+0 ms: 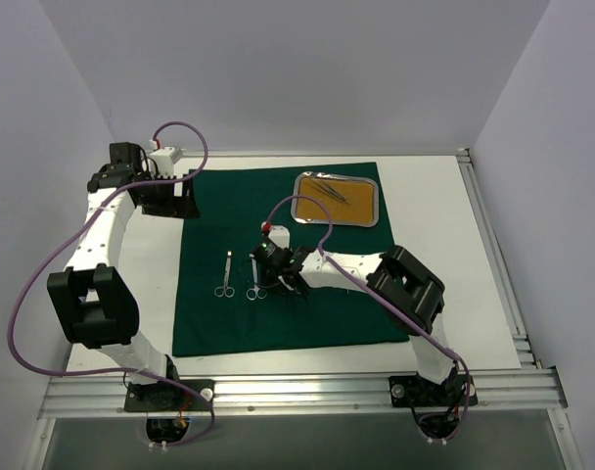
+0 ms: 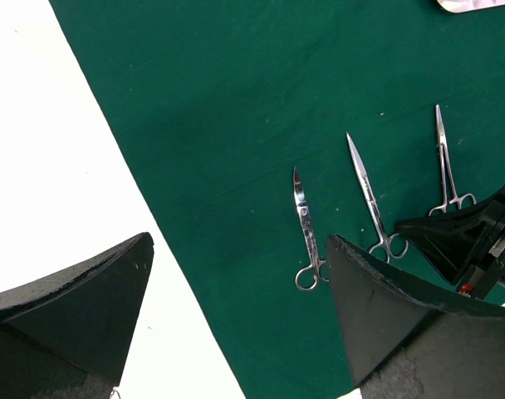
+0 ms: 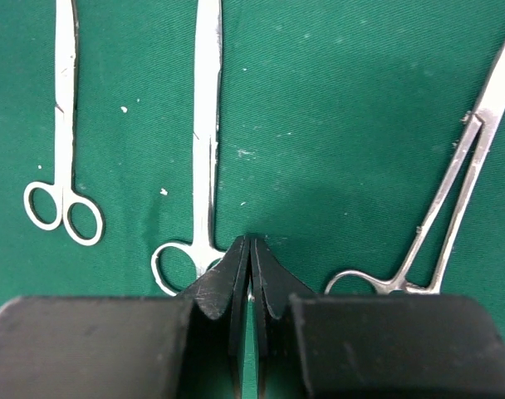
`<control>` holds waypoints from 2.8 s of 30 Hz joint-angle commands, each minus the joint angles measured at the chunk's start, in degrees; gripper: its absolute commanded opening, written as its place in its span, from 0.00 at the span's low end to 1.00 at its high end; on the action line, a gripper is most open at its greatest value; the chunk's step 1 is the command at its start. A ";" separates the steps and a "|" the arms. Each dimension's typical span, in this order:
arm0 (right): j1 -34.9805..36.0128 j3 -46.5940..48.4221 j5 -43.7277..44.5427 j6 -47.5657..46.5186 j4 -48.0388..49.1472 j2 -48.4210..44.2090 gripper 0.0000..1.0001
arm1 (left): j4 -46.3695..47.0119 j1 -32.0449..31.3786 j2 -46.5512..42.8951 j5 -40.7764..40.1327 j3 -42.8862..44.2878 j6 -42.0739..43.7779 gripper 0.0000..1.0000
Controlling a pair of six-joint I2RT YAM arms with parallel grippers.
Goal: Open and lay out the surgical kit
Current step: Adjust the medical item in the surgical kit.
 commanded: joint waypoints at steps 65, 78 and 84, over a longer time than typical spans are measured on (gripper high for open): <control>-7.76 0.58 6.83 -4.79 -7.23 -1.75 0.27 | 0.35 0.52 -1.59 1.28 0.43 -0.17 0.94; -7.41 -2.32 4.46 -2.42 -4.95 -1.05 0.08 | 0.43 0.52 -1.77 1.28 0.34 -0.09 0.94; -5.83 -2.23 4.28 -0.31 -3.45 -1.84 0.00 | 0.35 0.52 -1.86 1.37 0.25 -0.09 0.94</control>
